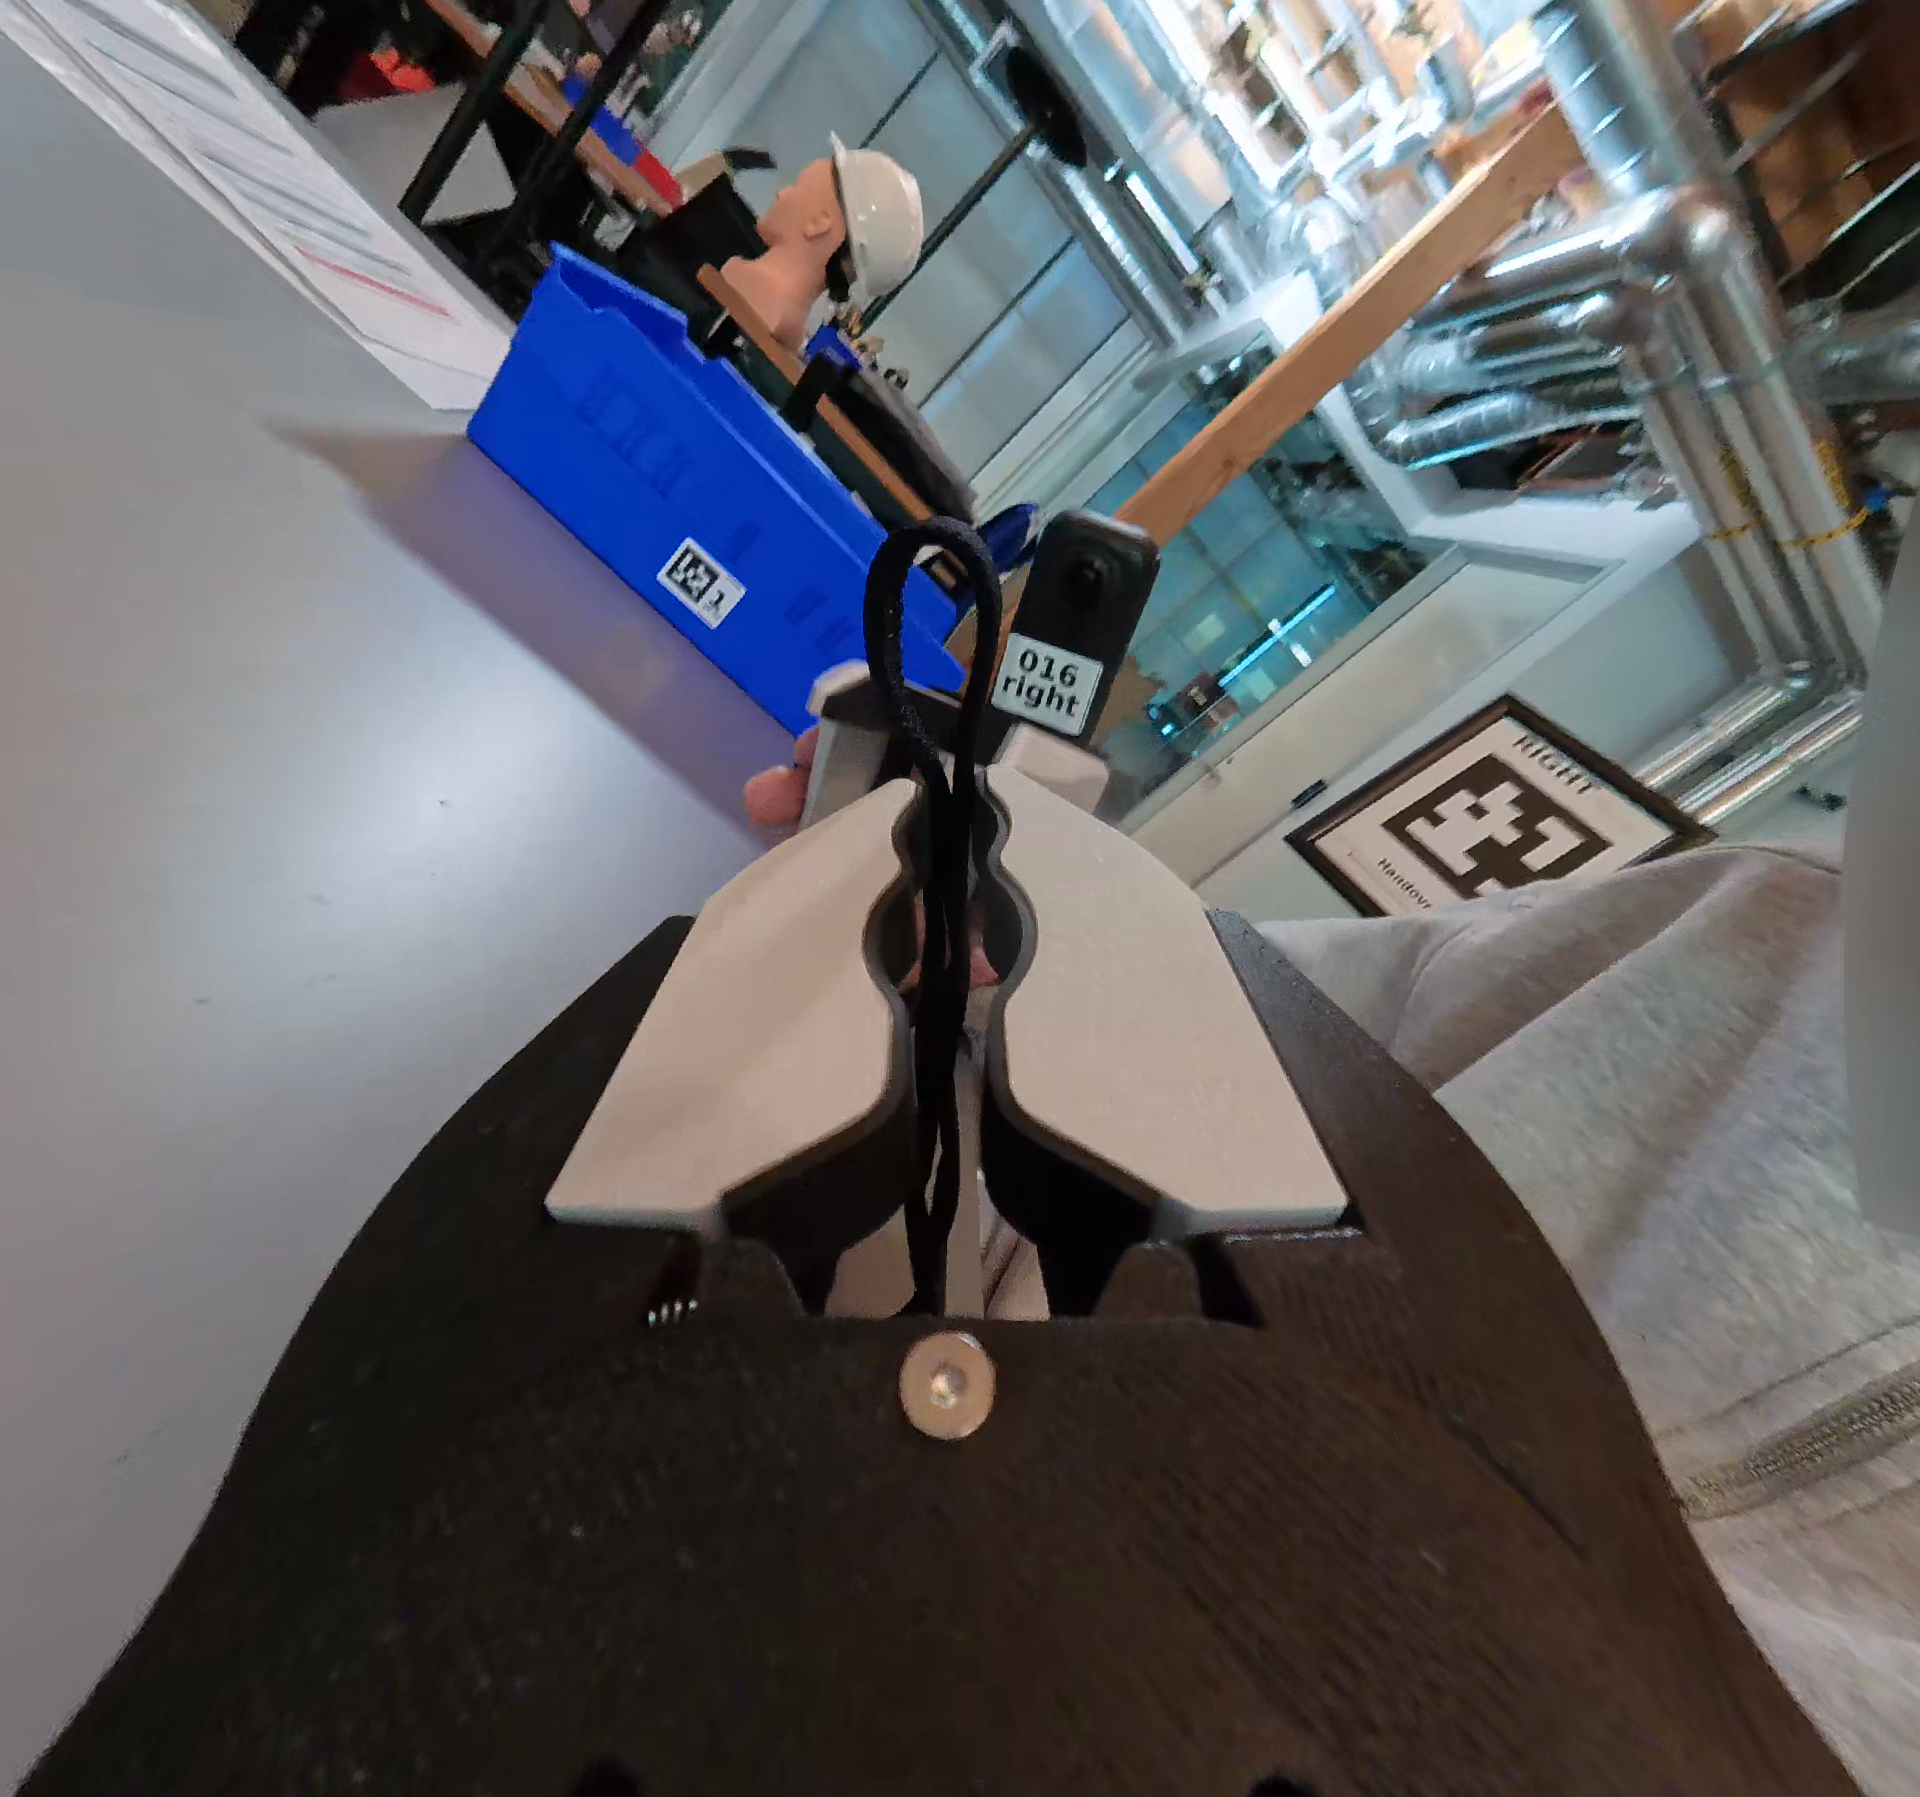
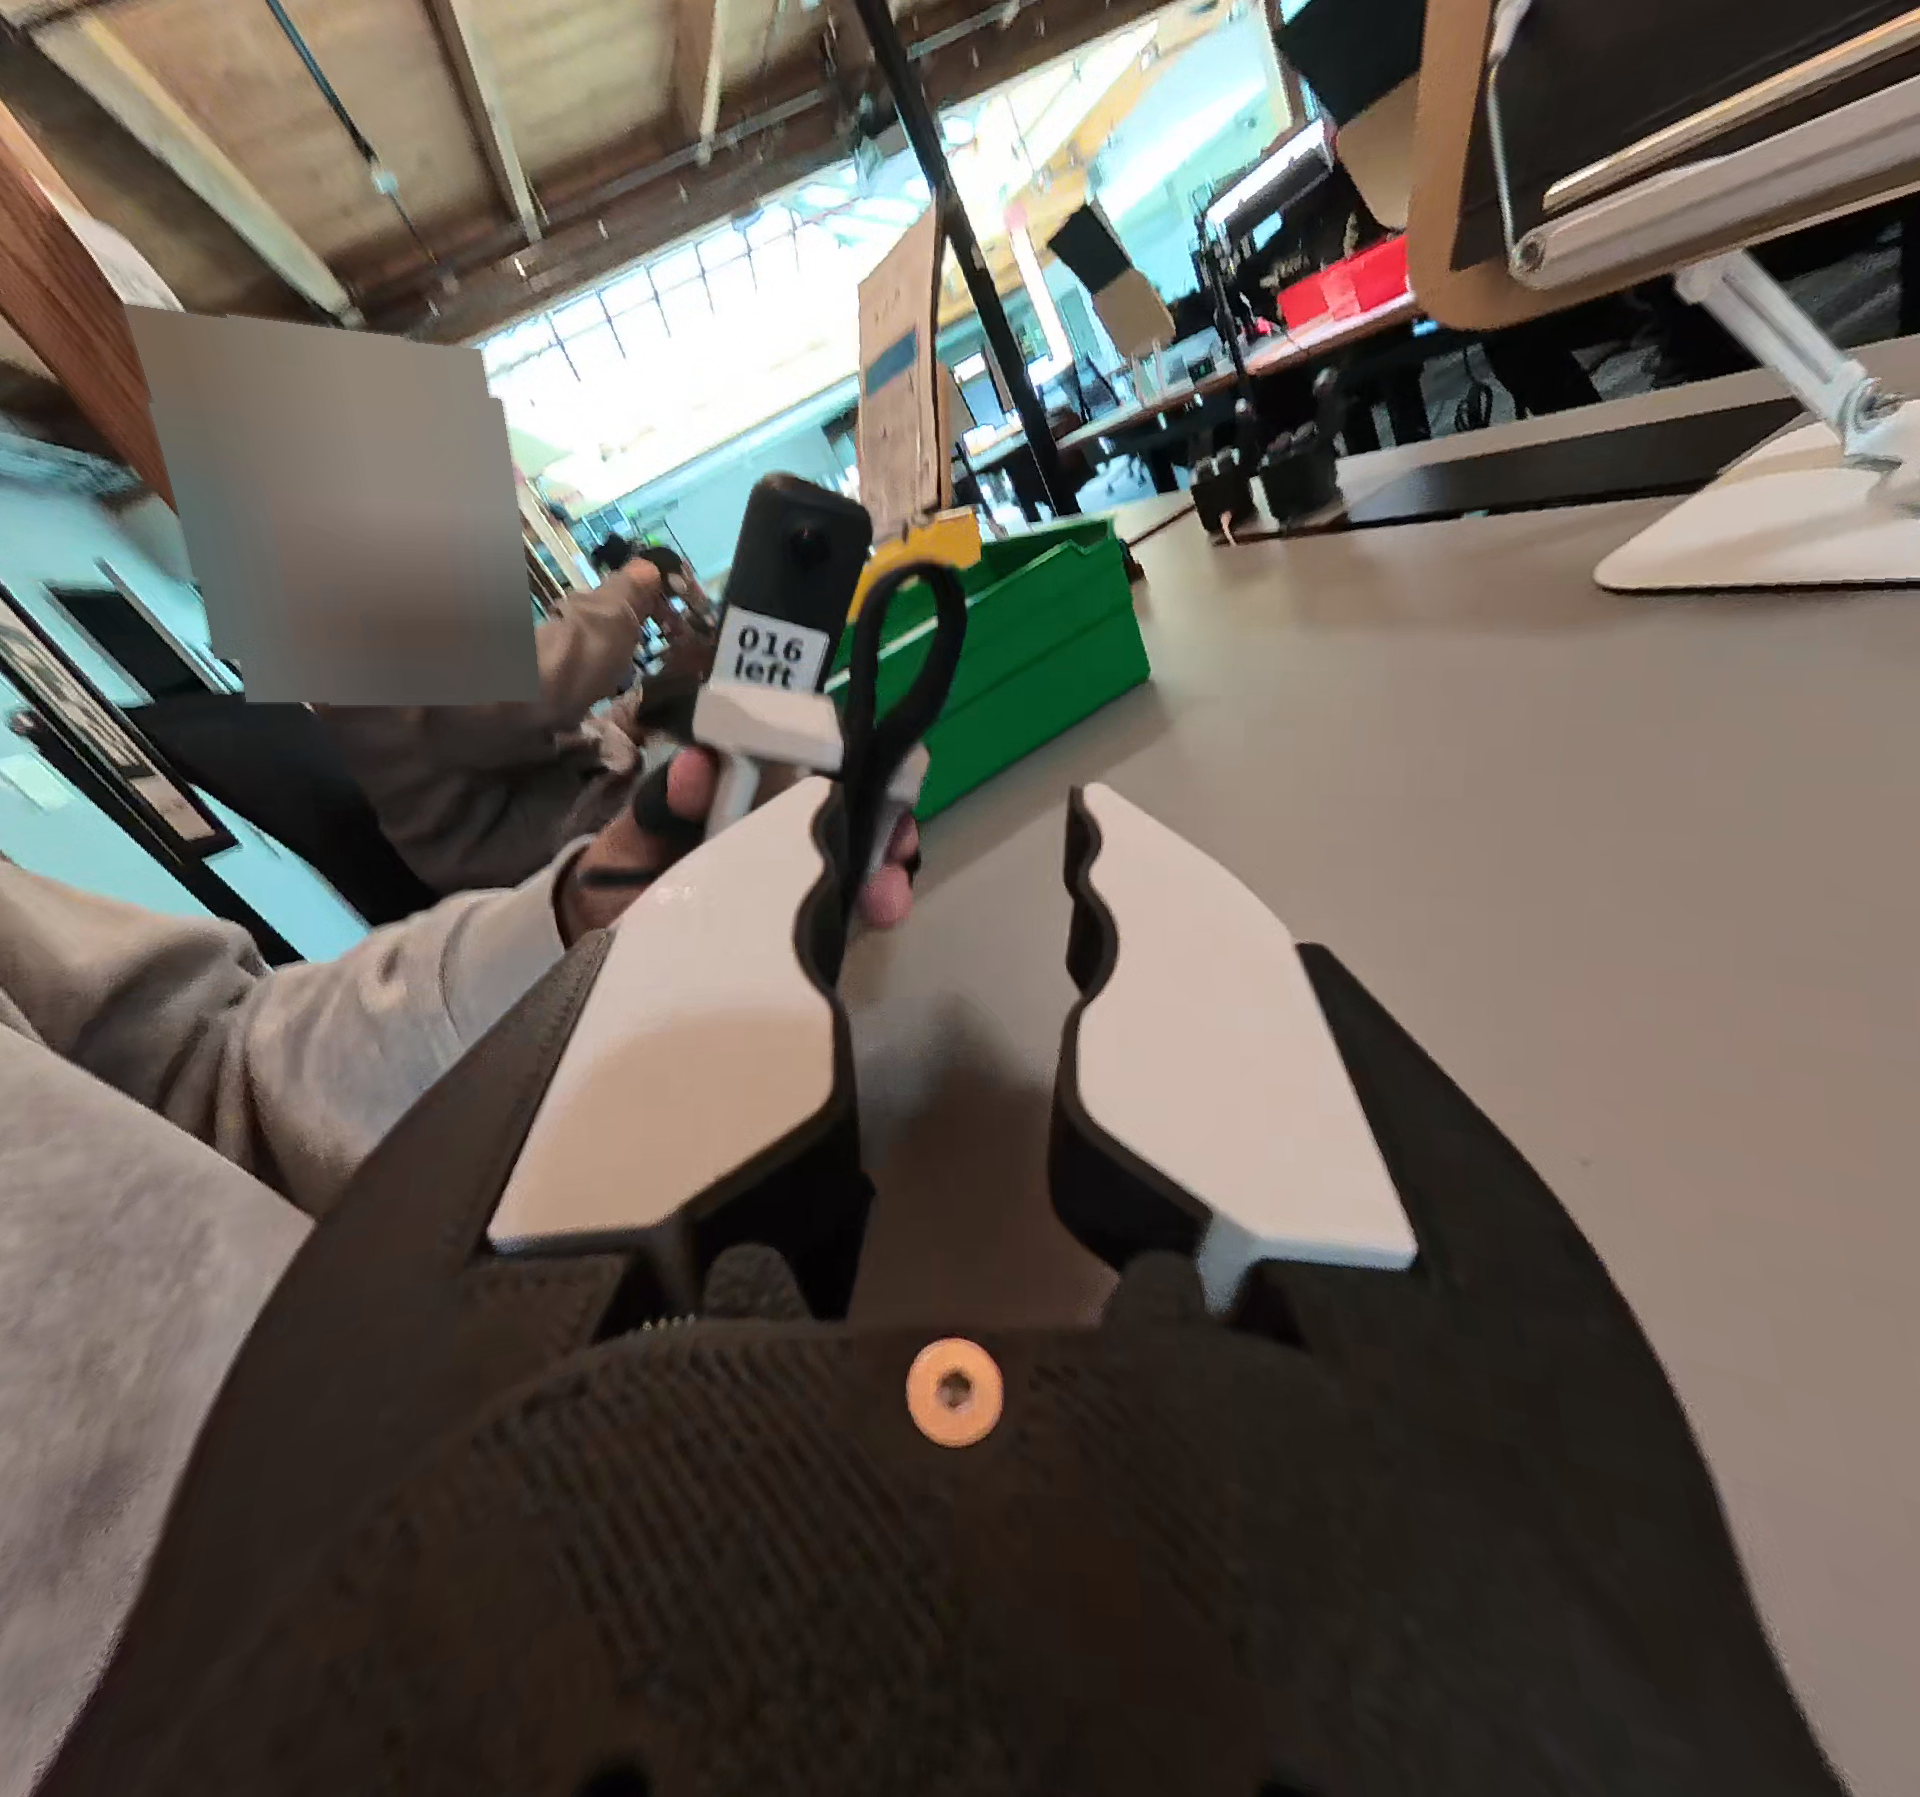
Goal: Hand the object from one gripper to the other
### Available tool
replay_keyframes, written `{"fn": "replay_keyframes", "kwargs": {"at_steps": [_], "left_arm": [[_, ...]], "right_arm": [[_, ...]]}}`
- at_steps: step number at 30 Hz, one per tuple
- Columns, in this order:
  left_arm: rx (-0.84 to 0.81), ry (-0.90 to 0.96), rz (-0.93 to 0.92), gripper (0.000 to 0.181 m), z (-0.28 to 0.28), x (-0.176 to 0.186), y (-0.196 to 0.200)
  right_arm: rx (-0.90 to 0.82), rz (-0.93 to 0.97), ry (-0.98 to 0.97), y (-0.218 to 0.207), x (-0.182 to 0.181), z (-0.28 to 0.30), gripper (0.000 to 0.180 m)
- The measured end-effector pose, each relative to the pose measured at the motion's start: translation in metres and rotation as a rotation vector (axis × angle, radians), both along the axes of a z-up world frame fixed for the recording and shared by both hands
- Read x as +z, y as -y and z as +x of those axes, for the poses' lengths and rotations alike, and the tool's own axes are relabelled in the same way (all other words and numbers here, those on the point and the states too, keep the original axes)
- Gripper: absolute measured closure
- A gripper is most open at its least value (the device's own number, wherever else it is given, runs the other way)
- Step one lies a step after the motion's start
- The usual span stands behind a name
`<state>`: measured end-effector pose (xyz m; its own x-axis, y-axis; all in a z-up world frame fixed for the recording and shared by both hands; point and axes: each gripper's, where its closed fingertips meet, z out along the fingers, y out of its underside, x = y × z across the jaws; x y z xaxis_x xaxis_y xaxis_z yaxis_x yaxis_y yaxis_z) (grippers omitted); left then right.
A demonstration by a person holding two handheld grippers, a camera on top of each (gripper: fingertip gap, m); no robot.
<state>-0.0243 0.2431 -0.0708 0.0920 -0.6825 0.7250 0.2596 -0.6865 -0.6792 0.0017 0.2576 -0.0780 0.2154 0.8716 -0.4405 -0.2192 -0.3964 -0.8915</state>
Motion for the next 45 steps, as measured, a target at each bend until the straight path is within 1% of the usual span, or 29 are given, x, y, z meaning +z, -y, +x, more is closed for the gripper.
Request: {"fn": "replay_keyframes", "kwargs": {"at_steps": [1, 5, 7, 10, 12, 13, 16, 18, 20, 22, 24, 26, 28, 31, 37, 39, 41, 43, 45], "left_arm": [[0.001, -0.043, 0.005, 0.175, 0.006, -0.003, 0.002], [-0.032, -0.272, 0.104, 0.173, 0.03, -0.021, 0.017], [-0.033, -0.334, 0.142, 0.173, 0.037, -0.026, 0.02], [-0.032, -0.324, 0.145, 0.173, 0.041, -0.025, 0.023], [-0.041, -0.303, 0.127, 0.172, 0.041, -0.024, 0.023], [-0.037, -0.295, 0.122, 0.169, 0.04, -0.024, 0.022], [-0.005, -0.269, 0.108, 0.133, 0.038, -0.022, 0.017], [0.026, -0.265, 0.102, 0.11, 0.035, -0.023, 0.013], [0.031, -0.264, 0.097, 0.098, 0.033, -0.027, 0.01], [-0.007, -0.263, 0.074, 0.092, 0.033, -0.033, 0.012], [-0.074, -0.257, 0.048, 0.095, 0.033, -0.041, 0.018], [-0.156, -0.273, 0.032, 0.106, 0.035, -0.049, 0.027], [-0.162, -0.341, 0.068, 0.12, 0.035, -0.059, 0.028], [-0.179, -0.413, 0.107, 0.132, 0.038, -0.066, 0.032], [-0.209, -0.391, 0.121, 0.163, 0.044, -0.064, 0.039], [-0.211, -0.406, 0.142, 0.173, 0.043, -0.065, 0.04], [-0.211, -0.413, 0.154, 0.173, 0.043, -0.064, 0.04], [-0.208, -0.41, 0.159, 0.174, 0.043, -0.062, 0.04], [-0.192, -0.395, 0.158, 0.174, 0.042, -0.06, 0.038]], "right_arm": [[0.0, -0.015, -0.035, -0.001, 0.003, 0.002, 0.138], [0.028, -0.1, -0.104, -0.001, 0.004, 0.001, 0.135], [0.08, -0.125, -0.114, 0.005, 0.004, -0.004, 0.14], [0.117, -0.127, -0.094, 0.012, 0.002, -0.009, 0.156], [0.104, -0.112, -0.085, 0.012, 0.002, -0.009, 0.162], [0.099, -0.109, -0.085, 0.011, 0.003, -0.008, 0.164], [0.069, -0.111, -0.106, 0.006, 0.005, -0.001, 0.169], [0.061, -0.124, -0.136, 0.003, 0.008, 0.003, 0.17], [0.066, -0.14, -0.166, 0.001, 0.01, 0.007, 0.17], [0.078, -0.151, -0.194, 0.001, 0.013, 0.009, 0.169], [0.084, -0.152, -0.212, 0.001, 0.015, 0.01, 0.17], [0.084, -0.144, -0.219, 0.001, 0.017, 0.012, 0.17], [0.09, -0.138, -0.225, 0.002, 0.019, 0.013, 0.17], [0.104, -0.14, -0.233, 0.003, 0.02, 0.012, 0.17], [0.115, -0.134, -0.224, 0.006, 0.02, 0.009, 0.168], [0.106, -0.136, -0.222, 0.005, 0.019, 0.009, 0.164], [0.09, -0.136, -0.219, 0.002, 0.018, 0.009, 0.158], [0.063, -0.137, -0.217, -0.001, 0.016, 0.009, 0.146], [0.016, -0.13, -0.223, -0.007, 0.016, 0.011, 0.13]]}}
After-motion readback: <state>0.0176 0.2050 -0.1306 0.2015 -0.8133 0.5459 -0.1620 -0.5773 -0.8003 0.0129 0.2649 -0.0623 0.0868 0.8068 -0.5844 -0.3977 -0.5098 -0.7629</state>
